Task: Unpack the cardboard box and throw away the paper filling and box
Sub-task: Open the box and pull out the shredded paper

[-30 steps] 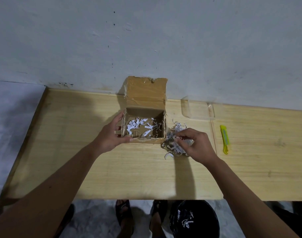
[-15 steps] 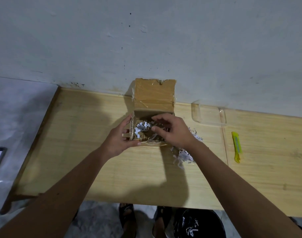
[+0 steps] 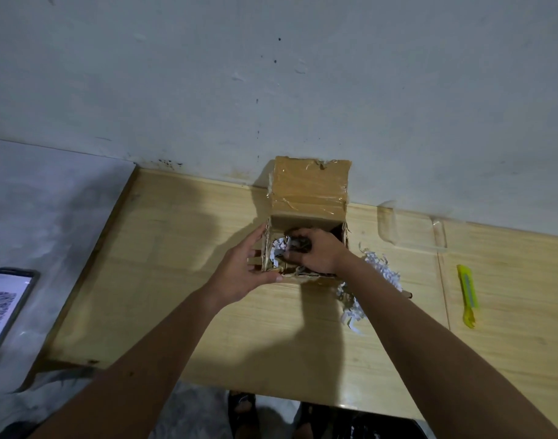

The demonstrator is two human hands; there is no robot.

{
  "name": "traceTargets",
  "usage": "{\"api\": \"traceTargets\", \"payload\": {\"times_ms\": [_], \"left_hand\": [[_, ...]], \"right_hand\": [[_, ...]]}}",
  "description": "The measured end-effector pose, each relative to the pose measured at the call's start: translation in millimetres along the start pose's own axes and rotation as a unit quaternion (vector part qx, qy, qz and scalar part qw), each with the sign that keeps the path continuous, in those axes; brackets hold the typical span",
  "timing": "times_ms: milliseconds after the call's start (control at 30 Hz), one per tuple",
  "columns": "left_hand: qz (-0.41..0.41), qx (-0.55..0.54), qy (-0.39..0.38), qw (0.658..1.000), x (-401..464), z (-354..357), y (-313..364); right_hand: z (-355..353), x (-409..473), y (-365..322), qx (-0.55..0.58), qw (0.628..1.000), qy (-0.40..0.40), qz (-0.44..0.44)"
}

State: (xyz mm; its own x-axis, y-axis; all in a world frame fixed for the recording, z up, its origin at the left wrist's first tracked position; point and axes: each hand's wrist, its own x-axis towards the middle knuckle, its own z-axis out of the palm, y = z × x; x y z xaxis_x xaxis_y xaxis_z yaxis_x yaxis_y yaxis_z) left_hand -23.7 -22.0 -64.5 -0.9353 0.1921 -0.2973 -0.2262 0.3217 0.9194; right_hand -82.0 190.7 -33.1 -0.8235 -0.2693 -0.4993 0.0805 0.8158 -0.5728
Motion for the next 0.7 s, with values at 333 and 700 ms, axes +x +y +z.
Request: {"api": "traceTargets", "payload": {"times_ms": [333,700], "left_hand": [[0.005,-0.003,-0.002,1.0,-1.5,0.2,1.1],[0.005,-0.008,-0.008,1.0,-1.0,-0.2,2.8]], "right_hand": [[14.2,2.4,6.2,0.121,0.992,-0.011,-0.04],[12.4,3.5,0.1,0.09,0.993,-0.071,-0.019]]}}
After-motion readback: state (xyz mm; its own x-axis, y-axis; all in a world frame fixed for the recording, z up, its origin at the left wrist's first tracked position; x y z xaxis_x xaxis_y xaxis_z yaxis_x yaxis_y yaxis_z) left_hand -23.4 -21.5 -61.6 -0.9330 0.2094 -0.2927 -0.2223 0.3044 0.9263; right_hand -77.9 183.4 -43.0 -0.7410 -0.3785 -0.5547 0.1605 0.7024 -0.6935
